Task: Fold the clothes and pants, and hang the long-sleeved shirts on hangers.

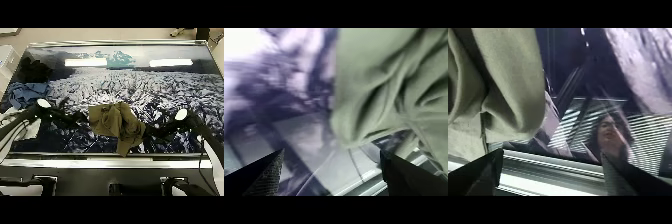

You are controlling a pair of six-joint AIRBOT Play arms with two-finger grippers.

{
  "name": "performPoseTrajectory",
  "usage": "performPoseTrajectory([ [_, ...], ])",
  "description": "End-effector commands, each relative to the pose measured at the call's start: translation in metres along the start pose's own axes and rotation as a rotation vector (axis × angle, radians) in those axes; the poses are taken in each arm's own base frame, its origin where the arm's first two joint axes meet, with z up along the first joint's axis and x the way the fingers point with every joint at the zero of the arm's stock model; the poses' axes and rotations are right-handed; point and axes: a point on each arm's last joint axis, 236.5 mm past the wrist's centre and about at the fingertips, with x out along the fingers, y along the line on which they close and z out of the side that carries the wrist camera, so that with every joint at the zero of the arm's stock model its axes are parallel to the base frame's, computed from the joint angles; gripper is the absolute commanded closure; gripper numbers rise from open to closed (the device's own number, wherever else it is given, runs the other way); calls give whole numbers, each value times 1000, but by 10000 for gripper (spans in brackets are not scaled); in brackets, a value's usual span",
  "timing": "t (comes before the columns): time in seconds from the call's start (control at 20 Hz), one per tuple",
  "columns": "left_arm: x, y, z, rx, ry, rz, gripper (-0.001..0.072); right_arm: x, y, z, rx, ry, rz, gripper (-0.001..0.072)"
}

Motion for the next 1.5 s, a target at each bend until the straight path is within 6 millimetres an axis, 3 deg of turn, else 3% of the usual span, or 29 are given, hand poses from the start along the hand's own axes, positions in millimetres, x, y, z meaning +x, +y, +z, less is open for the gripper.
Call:
performPoseTrajectory([
  [0.0,32,-9,-4,12,-26,-22,-3,6,3,6,16,-34,28,39],
  [0.1,42,-17,-3,26,-47,-19,79,9,7,14,38,-71,52,40],
  [0.15,46,-20,-3,28,-58,-15,81,12,8,16,53,-80,66,43],
  [0.2,49,-22,-1,16,-71,-10,141,15,9,17,66,-81,77,67],
  [0.3,52,-23,2,9,-92,-3,354,21,13,18,92,-66,103,126],
  [0.35,52,-24,3,11,-96,-2,573,24,15,18,105,-55,113,187],
  [0.4,51,-24,3,12,-97,-3,657,27,15,17,120,-38,122,251],
  [0.5,48,-26,4,18,-102,-8,669,35,18,14,150,-1,146,361],
  [0.65,41,-32,5,31,-116,-18,684,38,26,15,179,14,188,668],
  [0.75,30,-39,6,78,-130,-30,686,29,29,19,128,1,187,674],
  [0.8,17,-47,11,132,-159,-36,687,15,30,27,92,-27,176,674],
  [0.9,-43,-72,39,243,-312,-33,687,-49,29,64,13,-212,135,674],
  [0.95,-85,-91,54,301,-418,-35,688,-103,32,90,-17,-373,127,674],
  [1.0,-140,-116,66,363,-549,-52,687,-164,39,108,-49,-547,128,674],
  [1.05,-196,-143,69,422,-679,-76,687,-238,50,116,-100,-749,129,674],
  [1.1,-257,-173,62,488,-820,-98,687,-305,64,111,-162,-933,124,673],
  [1.15,-311,-201,47,553,-950,-116,687,-372,82,93,-234,-1121,113,673],
  [1.2,-362,-230,22,622,-1086,-134,686,-421,100,67,-302,-1264,102,672],
  [1.25,-401,-254,-5,679,-1202,-157,686,-462,118,35,-375,-1400,81,671],
  [1.35,-459,-290,-67,765,-1408,-223,686,-508,139,-23,-451,-1581,79,671],
  [1.45,-500,-309,-128,825,-1576,-288,686,-524,150,-68,-481,-1673,93,671],
])
